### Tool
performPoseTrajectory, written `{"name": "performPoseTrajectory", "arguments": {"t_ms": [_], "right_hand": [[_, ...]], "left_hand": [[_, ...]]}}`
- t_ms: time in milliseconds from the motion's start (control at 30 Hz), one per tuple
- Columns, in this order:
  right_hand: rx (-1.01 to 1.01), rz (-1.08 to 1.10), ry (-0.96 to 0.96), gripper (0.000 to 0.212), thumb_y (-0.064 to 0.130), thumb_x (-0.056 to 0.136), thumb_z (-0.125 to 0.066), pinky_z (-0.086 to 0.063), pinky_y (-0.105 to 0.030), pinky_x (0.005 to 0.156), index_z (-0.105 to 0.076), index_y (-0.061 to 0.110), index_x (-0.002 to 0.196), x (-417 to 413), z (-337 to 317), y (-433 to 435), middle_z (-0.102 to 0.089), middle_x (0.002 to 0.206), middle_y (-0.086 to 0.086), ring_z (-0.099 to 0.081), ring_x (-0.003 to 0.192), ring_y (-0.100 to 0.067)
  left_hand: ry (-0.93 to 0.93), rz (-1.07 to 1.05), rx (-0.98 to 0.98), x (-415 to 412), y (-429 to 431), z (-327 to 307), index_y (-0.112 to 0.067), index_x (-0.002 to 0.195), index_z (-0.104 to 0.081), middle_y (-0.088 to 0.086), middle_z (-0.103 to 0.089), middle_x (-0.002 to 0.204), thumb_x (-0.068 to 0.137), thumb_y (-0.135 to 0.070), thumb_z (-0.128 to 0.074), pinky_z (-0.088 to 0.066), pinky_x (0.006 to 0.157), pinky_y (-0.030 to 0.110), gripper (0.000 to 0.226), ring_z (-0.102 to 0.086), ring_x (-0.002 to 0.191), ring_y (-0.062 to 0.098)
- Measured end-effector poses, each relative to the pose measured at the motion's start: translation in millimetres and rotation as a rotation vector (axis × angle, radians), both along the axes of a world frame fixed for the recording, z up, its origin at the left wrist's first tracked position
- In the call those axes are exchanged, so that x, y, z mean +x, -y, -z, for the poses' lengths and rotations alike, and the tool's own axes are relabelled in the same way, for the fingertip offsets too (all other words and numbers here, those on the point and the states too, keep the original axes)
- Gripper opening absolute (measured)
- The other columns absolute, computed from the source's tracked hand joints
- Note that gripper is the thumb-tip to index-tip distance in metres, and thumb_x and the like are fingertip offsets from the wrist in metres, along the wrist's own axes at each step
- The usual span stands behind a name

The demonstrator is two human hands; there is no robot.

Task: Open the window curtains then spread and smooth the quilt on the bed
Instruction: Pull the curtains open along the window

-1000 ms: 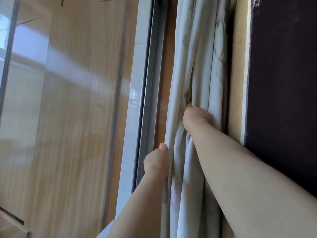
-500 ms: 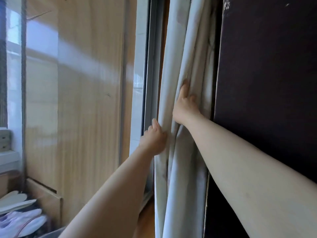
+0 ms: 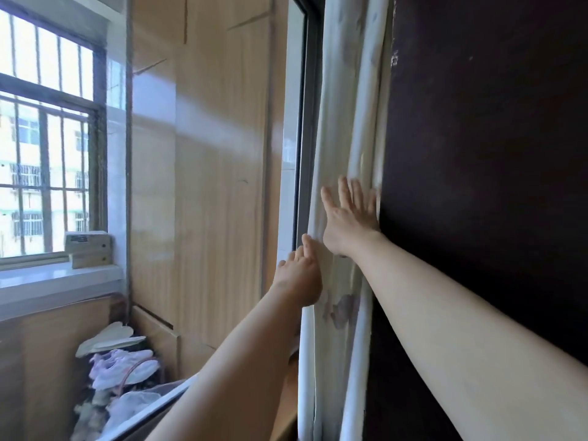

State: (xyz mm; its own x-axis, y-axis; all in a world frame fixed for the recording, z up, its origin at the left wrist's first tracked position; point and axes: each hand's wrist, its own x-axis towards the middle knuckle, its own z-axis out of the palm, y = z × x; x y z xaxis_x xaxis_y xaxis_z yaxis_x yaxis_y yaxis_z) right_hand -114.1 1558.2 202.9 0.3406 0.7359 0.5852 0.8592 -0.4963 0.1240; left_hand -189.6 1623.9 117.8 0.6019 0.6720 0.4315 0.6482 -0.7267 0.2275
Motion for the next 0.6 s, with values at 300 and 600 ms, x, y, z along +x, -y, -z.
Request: {"name": "performPoseTrajectory", "arguments": {"t_ms": [300, 600], "right_hand": [[-0.006, -0.082, -0.067, 0.081, 0.011, 0.088, -0.04, 0.007, -0.051, 0.118, 0.007, 0.021, 0.152, -18.5, 17.5, 66.8, 0.021, 0.158, -0.011, 0.019, 0.145, -0.032], [0.013, -0.173, -0.165, 0.074, 0.016, 0.089, -0.041, 0.005, -0.05, 0.118, -0.003, 0.023, 0.152, -42.6, 41.4, 141.4, 0.014, 0.159, -0.009, 0.014, 0.146, -0.03]], "left_hand": [[0.163, -0.098, -0.122, -50.8, 64.1, -3.6, -0.01, 0.152, 0.004, 0.016, -0.032, 0.15, 0.098, -0.027, -0.036, -0.035, 0.105, 0.048, 0.069, -0.036, 0.133, 0.037], [0.281, -0.157, -0.137, -109.8, 148.5, 11.2, -0.003, 0.148, -0.013, 0.021, -0.039, 0.146, 0.097, -0.025, -0.043, -0.037, 0.106, 0.051, 0.063, -0.041, 0.131, 0.037]]}}
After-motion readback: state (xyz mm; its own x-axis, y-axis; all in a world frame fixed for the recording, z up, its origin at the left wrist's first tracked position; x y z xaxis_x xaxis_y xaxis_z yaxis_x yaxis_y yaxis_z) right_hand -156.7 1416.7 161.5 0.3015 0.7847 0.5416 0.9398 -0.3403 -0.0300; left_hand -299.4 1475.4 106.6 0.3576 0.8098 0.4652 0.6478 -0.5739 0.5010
